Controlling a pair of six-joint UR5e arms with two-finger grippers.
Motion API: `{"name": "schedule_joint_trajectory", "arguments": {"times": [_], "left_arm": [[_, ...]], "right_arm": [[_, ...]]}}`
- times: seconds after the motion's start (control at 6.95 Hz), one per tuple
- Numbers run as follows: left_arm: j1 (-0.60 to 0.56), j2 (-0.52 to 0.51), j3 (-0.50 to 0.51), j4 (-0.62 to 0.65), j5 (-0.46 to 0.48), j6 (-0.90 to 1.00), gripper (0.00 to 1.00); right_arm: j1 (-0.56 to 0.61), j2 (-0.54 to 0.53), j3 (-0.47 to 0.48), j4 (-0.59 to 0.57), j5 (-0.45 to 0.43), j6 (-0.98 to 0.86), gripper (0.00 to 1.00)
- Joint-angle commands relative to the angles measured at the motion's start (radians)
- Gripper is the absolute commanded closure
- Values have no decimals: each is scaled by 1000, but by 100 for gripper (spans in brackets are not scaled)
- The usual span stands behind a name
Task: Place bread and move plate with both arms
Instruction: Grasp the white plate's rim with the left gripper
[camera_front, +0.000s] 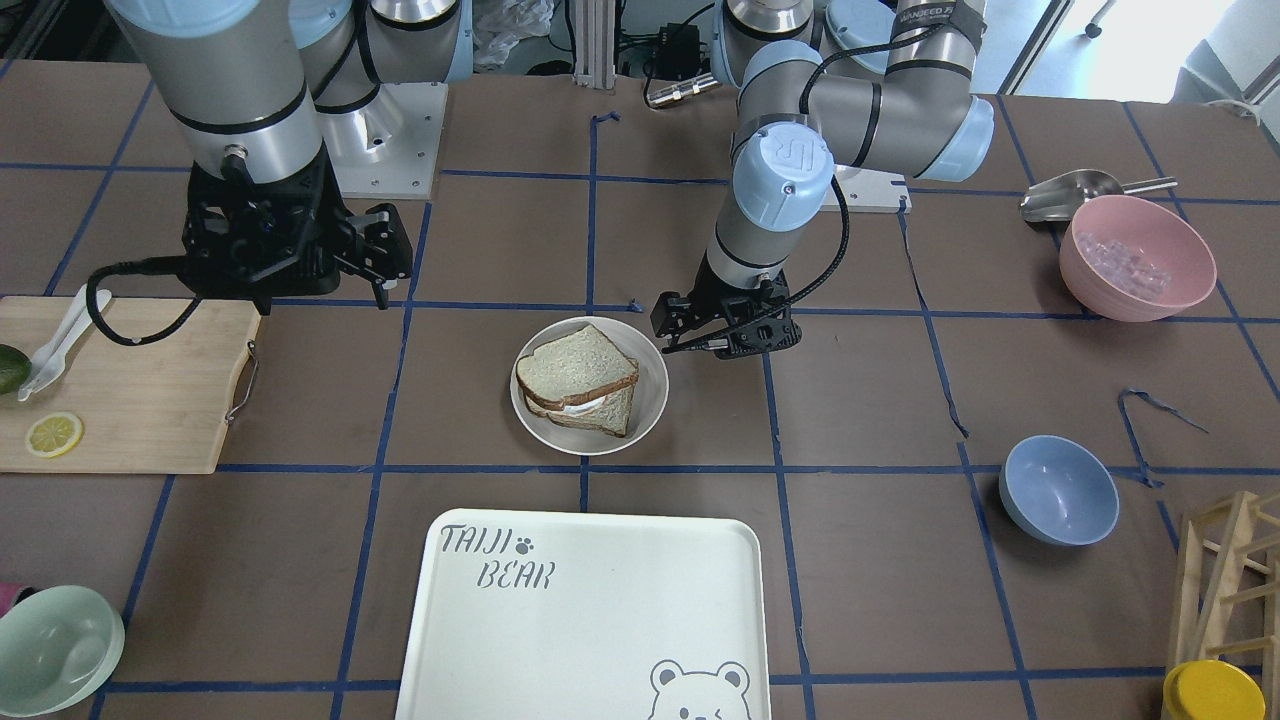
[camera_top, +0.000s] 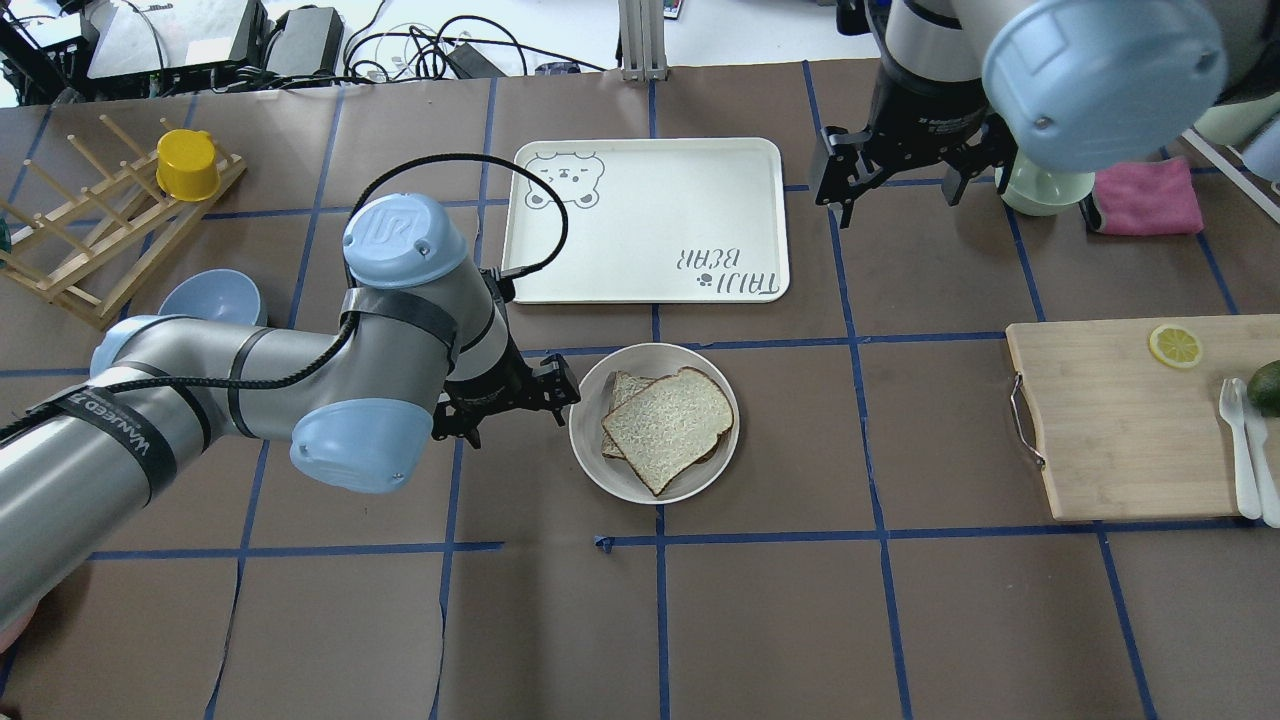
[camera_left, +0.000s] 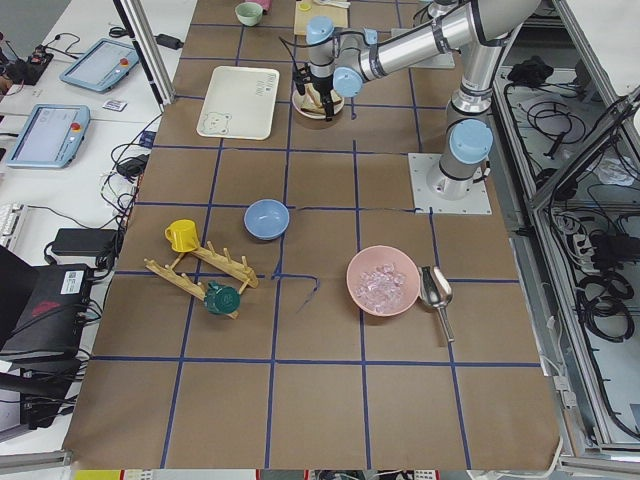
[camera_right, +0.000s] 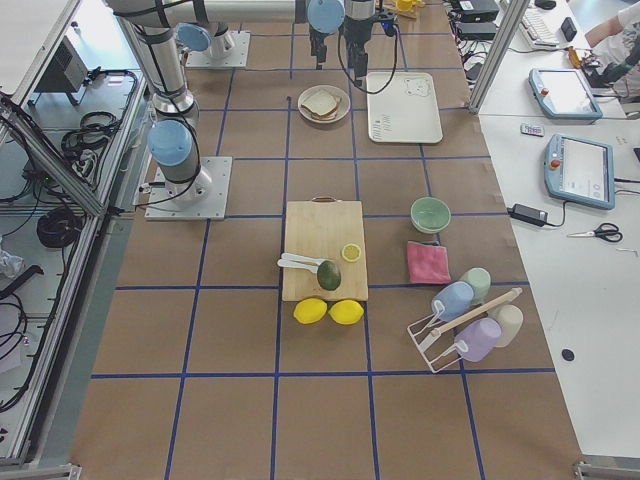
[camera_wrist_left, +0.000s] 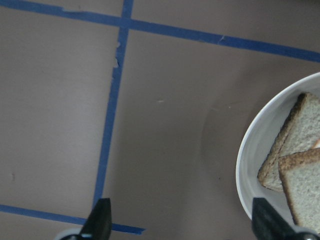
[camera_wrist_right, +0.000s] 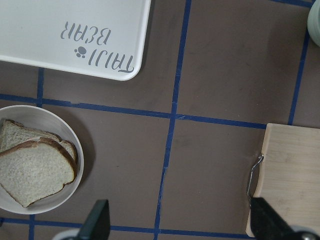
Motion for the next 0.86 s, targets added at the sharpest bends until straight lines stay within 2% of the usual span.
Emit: {"name": "schedule_joint_trajectory", "arguments": {"times": [0.0,0.14,0.58,0.72], "left_arm": [[-6,-46,-28,53,-24,-78,3],[-14,-72,-32,99,-70,-128,6],[-22,-130,-33,155,-95,-155,10],[-22,-136,-32,162,-95,-156,21]], "right_arm": [[-44,-49,2,16,5,-17,0],[-46,-54,5,21,5,-16,1],[-46,-78,5,99,5,-6,0],[-49,-77,7,105,8,-5,0]]}}
